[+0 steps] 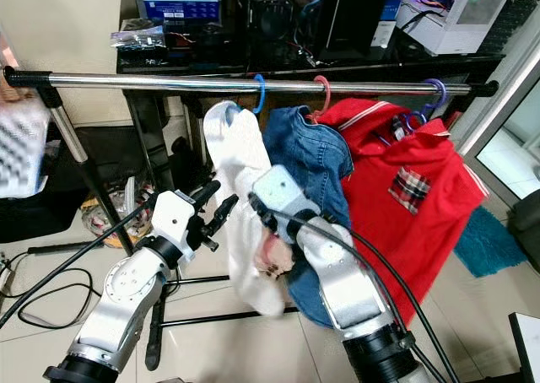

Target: Hang hanger

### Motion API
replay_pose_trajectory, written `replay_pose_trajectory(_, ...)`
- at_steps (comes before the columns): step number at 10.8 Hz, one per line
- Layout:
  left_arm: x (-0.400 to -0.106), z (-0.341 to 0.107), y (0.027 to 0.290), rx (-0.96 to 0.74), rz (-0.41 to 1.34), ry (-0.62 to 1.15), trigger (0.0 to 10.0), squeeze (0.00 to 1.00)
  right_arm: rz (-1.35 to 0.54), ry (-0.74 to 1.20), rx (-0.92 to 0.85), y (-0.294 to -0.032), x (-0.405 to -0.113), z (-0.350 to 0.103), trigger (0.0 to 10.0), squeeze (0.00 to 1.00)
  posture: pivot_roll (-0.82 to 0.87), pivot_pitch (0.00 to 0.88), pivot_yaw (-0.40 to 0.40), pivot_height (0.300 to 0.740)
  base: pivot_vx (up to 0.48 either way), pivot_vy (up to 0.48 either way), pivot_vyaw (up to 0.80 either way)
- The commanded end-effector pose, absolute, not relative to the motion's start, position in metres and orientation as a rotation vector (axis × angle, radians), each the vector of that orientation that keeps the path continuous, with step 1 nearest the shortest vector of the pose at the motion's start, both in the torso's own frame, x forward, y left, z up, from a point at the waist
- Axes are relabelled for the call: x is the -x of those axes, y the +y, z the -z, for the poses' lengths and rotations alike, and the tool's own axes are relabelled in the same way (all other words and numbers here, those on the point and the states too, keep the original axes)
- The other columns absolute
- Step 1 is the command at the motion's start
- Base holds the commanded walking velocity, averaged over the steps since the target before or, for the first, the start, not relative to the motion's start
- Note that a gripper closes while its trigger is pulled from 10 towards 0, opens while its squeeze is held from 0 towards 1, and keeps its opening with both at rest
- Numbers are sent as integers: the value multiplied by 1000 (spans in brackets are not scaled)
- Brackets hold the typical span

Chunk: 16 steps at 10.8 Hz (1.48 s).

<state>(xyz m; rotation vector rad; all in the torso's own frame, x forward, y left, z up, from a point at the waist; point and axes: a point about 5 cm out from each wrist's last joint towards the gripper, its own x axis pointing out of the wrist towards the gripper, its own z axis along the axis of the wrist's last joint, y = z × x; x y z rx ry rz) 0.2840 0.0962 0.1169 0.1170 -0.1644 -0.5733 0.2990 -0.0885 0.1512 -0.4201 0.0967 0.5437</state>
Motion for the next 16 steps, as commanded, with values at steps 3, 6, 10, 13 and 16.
replay_pose_trajectory(3,-283,-116,92,-119,594,-158,10000,0,-553,121,445,-95,-295,-149,10000,1000,143,47,-50,740,0,0,0)
replay_pose_trajectory(6,-280,-113,93,-123,615,-139,10000,0,-535,166,468,-96,-293,-146,10000,0,133,56,-36,740,0,0,0)
replay_pose_trajectory(10,-280,-111,88,-122,644,-130,10000,0,-503,153,377,-81,-303,-153,10000,0,120,50,-28,740,0,0,0)
replay_pose_trajectory(13,-278,-111,87,-136,655,-135,10000,0,-432,171,310,-70,-313,-147,10000,0,128,49,-29,740,0,0,0)
replay_pose_trajectory(16,-278,-110,88,-142,650,-136,10000,0,-341,210,242,-62,-327,-139,10000,0,138,46,-36,740,0,0,0)
